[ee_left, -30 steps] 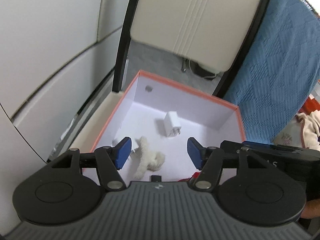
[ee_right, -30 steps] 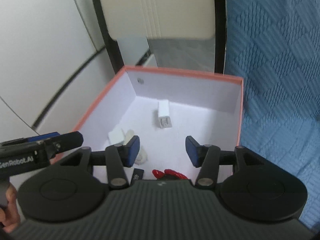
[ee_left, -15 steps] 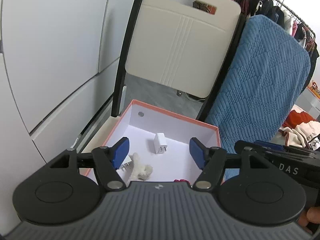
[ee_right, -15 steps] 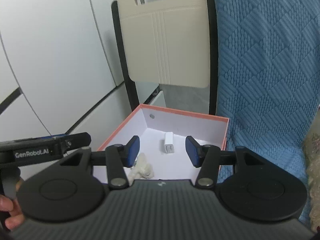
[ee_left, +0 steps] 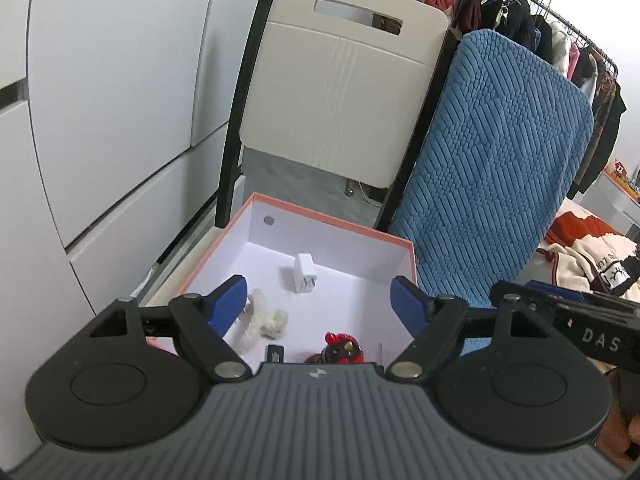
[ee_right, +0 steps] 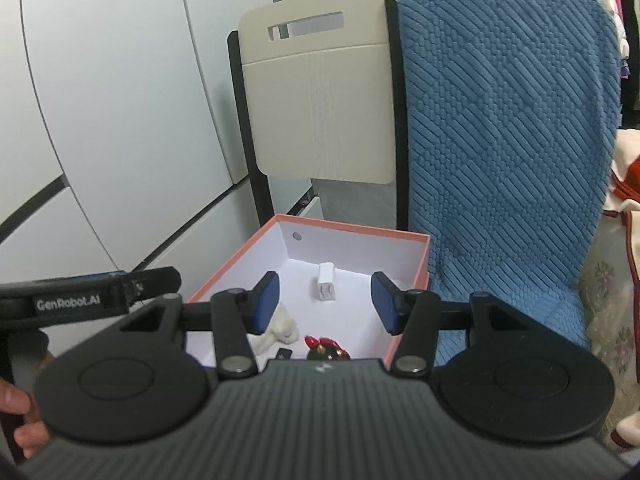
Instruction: Organize rigid objects
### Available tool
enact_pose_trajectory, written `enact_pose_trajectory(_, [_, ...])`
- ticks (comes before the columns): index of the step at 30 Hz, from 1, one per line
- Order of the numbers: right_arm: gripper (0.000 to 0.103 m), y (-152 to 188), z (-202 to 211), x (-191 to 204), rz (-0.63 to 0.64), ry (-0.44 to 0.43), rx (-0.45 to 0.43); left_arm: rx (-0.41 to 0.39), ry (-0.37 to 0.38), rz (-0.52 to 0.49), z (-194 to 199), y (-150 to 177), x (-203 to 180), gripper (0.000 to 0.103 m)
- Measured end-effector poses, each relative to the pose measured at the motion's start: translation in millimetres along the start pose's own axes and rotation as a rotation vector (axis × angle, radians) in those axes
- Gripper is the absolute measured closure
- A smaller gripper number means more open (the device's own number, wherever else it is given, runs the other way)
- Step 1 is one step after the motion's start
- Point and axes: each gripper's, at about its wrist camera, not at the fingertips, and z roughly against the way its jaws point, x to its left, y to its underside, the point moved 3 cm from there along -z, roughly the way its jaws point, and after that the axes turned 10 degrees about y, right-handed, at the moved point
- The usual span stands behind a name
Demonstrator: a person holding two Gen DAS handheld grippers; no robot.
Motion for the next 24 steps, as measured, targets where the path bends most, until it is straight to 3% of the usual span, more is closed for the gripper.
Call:
enact_pose_trajectory(12, [0.05, 39.4, 7.8, -22.5, -0.018, 0.023, 0.035, 0.017, -0.02, 0.043, 1.1, 32.9, 3.3, 0.003])
enact_pose_trajectory(16, [0.05, 50.0, 7.2, -25.3, -0.013, 0.017, 0.046, 0.027, -0.065, 0.028, -0.1, 46.1, 2.0, 0.002])
enact_pose_trajectory(24, [0.049, 65.5, 4.7, -26.5, 0.02, 0.011, 0.091, 0.046, -0.083, 0.079, -1.2, 74.6, 6.0, 0.002])
